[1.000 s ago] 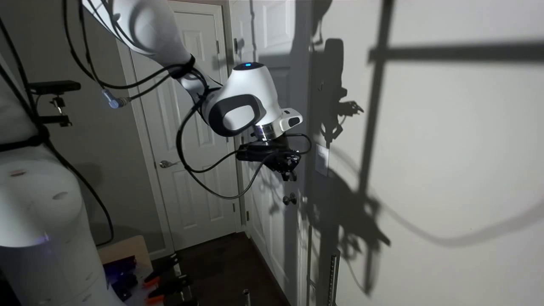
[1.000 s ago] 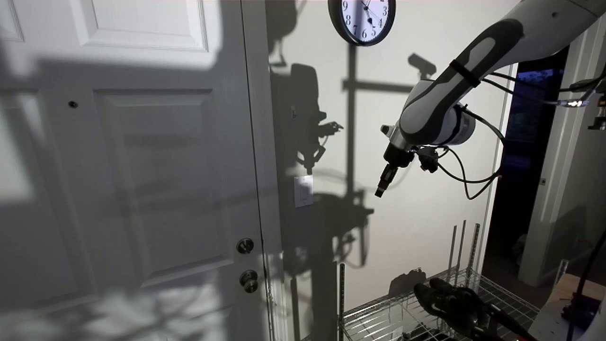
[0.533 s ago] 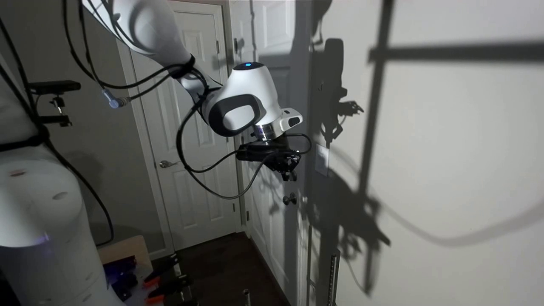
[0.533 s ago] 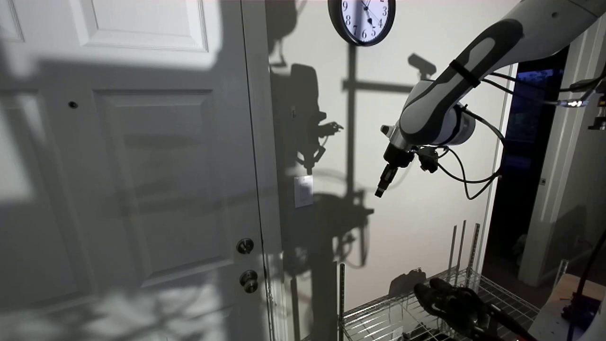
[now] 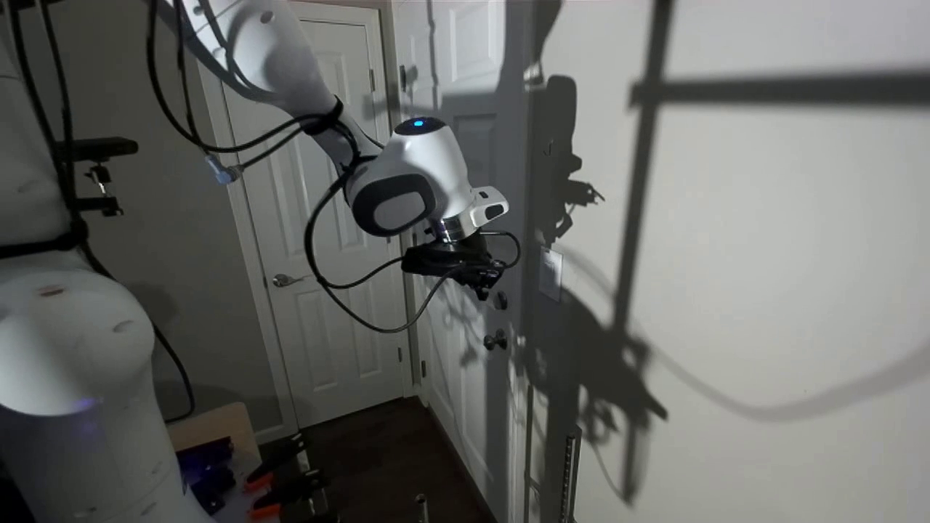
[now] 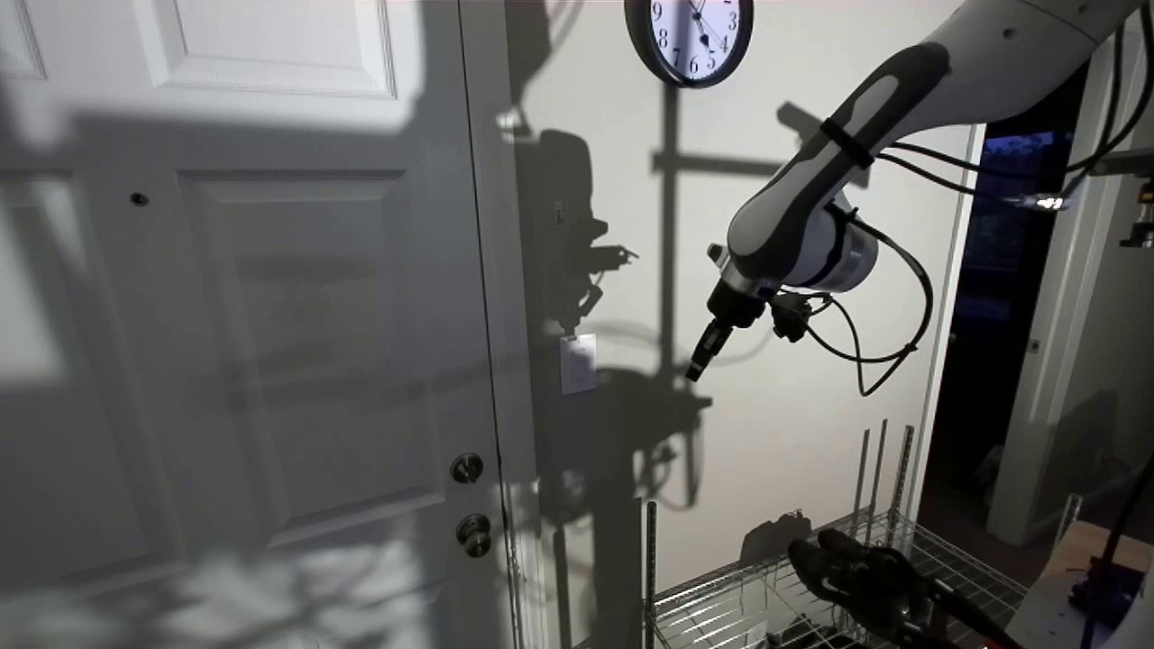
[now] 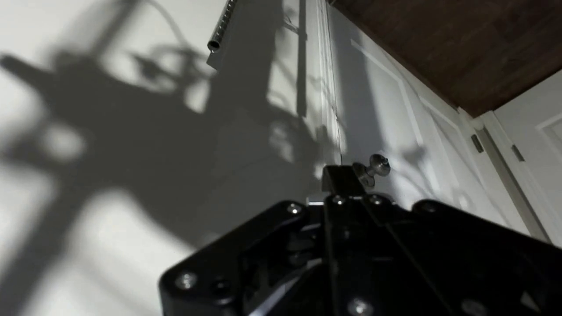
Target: Turn on the light
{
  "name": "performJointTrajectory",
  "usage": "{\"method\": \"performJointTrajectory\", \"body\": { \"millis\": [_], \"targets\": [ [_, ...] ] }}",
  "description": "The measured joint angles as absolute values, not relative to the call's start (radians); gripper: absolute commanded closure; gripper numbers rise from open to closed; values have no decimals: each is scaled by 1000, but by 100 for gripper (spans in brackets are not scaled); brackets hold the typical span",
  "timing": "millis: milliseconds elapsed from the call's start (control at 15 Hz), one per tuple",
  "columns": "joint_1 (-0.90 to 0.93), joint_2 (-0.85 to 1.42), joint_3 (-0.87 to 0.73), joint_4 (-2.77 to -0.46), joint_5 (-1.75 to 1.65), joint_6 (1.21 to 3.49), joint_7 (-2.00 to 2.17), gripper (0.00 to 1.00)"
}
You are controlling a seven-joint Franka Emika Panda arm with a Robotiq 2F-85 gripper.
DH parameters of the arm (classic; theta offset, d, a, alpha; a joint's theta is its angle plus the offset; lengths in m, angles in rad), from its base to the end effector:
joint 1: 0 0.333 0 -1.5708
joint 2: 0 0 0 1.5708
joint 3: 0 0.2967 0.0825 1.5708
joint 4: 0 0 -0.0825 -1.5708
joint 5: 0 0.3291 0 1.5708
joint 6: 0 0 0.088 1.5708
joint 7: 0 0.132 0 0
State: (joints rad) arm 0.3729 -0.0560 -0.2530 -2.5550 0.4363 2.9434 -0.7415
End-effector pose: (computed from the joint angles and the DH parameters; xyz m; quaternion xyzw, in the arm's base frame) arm 0.4604 0.0300 0.3339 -0.9480 -0.2166 -0.2317 0.0252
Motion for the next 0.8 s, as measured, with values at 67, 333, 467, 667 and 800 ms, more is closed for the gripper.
{"method": "performJointTrajectory", "body": {
  "millis": [67,333,467,667,800],
  "targets": [
    [396,-32,-251,-2535,498,2970,-767,99],
    [442,67,-219,-2428,721,3016,-880,99],
    [441,119,-194,-2370,811,3033,-934,99],
    [423,204,-155,-2279,934,3055,-1014,100],
    [397,262,-124,-2216,1006,3070,-1067,100]
  ]
}}
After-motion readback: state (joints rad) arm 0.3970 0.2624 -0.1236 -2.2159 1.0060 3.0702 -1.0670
